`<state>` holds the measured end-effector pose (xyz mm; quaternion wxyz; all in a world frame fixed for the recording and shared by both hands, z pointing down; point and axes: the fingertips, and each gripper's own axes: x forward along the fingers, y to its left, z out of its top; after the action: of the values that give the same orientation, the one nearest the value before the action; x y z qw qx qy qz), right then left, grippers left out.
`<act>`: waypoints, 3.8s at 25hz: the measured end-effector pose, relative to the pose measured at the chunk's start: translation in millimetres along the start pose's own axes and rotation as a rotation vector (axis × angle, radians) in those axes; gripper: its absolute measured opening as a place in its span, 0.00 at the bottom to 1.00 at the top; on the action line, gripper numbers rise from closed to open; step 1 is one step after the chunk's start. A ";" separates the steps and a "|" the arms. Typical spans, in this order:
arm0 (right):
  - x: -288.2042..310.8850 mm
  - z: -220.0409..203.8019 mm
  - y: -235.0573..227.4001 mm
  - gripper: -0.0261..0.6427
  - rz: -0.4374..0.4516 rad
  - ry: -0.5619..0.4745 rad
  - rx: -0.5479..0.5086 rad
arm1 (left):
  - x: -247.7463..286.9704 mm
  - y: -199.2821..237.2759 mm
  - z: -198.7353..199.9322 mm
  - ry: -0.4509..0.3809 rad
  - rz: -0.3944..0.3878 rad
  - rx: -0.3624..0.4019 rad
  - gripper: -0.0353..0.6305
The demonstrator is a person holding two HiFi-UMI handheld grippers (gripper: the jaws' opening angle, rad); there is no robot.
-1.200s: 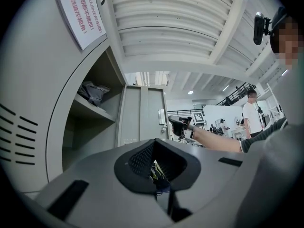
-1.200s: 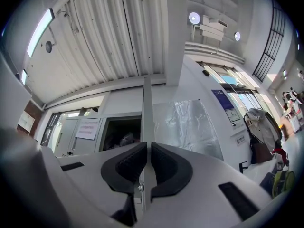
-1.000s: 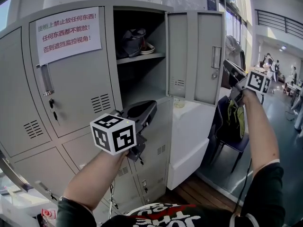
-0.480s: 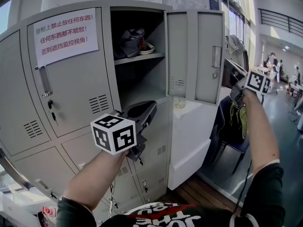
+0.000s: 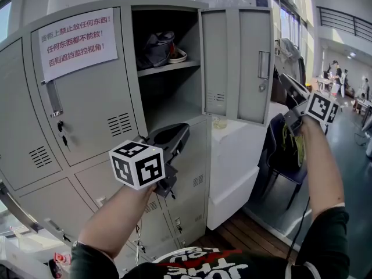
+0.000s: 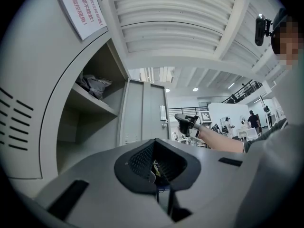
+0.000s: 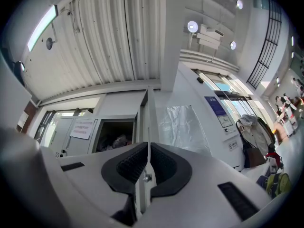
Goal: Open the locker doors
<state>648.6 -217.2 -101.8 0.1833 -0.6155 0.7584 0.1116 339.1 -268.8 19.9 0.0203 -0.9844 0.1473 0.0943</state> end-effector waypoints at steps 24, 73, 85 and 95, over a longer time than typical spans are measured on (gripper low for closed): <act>-10.2 -172.4 236.9 0.10 0.327 0.206 0.021 | -87.3 12.2 -37.2 -0.010 0.110 0.071 0.06; -93.0 -633.1 567.2 0.10 0.524 0.648 0.220 | -563.1 62.7 -378.1 0.293 0.597 -0.312 0.06; -131.4 -744.0 577.0 0.10 0.631 0.799 0.217 | -597.8 39.6 -486.4 0.418 0.755 -0.425 0.06; -174.8 -828.9 552.3 0.11 0.675 0.899 0.175 | -563.6 32.0 -576.3 0.484 0.809 -0.479 0.06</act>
<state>24.5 -268.4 692.3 -0.1530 -0.3084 0.9230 -0.1720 -95.8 -177.1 693.1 -0.2777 -0.8195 0.4903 -0.1045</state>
